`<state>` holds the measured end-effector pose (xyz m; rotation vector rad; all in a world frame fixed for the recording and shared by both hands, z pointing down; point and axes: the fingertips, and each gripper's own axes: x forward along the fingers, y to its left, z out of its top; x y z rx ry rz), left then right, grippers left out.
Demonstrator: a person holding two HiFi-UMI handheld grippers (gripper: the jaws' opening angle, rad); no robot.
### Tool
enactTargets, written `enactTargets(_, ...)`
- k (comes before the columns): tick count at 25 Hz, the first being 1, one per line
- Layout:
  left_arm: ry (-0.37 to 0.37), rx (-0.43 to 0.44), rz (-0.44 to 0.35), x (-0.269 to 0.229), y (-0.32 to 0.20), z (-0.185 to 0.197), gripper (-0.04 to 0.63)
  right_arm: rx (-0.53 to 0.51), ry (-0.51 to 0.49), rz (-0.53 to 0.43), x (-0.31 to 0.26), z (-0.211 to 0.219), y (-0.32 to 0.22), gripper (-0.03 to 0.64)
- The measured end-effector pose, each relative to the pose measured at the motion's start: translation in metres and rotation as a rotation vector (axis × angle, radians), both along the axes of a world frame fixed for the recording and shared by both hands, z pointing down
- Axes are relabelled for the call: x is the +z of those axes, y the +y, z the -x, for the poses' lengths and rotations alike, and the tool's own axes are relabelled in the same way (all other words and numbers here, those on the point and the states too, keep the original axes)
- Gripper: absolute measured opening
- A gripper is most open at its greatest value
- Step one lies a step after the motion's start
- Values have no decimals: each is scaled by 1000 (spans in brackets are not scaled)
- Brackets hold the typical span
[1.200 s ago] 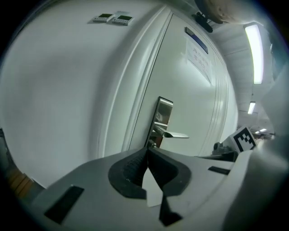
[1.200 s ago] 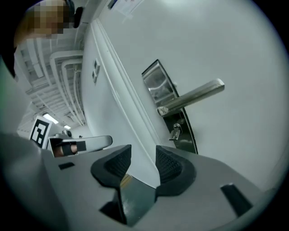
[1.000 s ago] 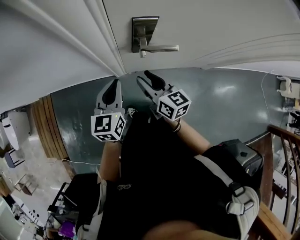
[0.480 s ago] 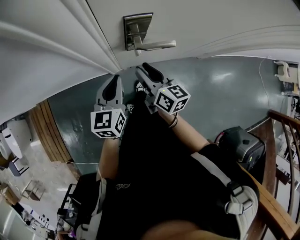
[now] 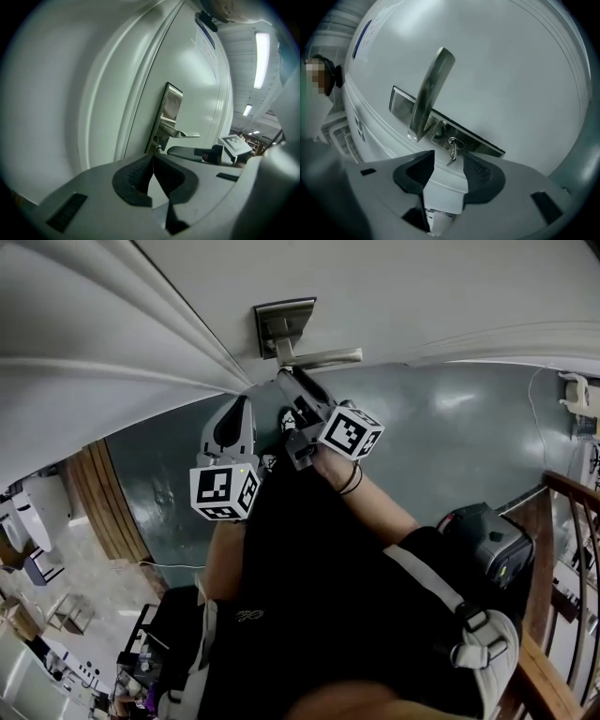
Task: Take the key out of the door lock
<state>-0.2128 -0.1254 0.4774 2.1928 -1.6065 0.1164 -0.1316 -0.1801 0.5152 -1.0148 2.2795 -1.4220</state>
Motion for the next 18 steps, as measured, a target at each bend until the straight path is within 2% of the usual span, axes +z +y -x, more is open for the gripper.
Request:
enactTargets(3,3,-14,8,-2,-4,2,25,17,-97,35,-7,6,-8,201)
enactTargets(8,-1,-29,10,-4,-13,4,25,44,-160,68,-5,9,-25,174)
enactTargets(10,-3,-36,7,-6,-17,7,25,32,-173,64,-7,13,-32,154)
enactTargets(14,2,-50,10,-6,-18,12,25,45,-193,103,1,16,-36,72)
enactTargets(18,7,-45,10,-7,-19,8,25,68,-207,117,2,8,-35,56)
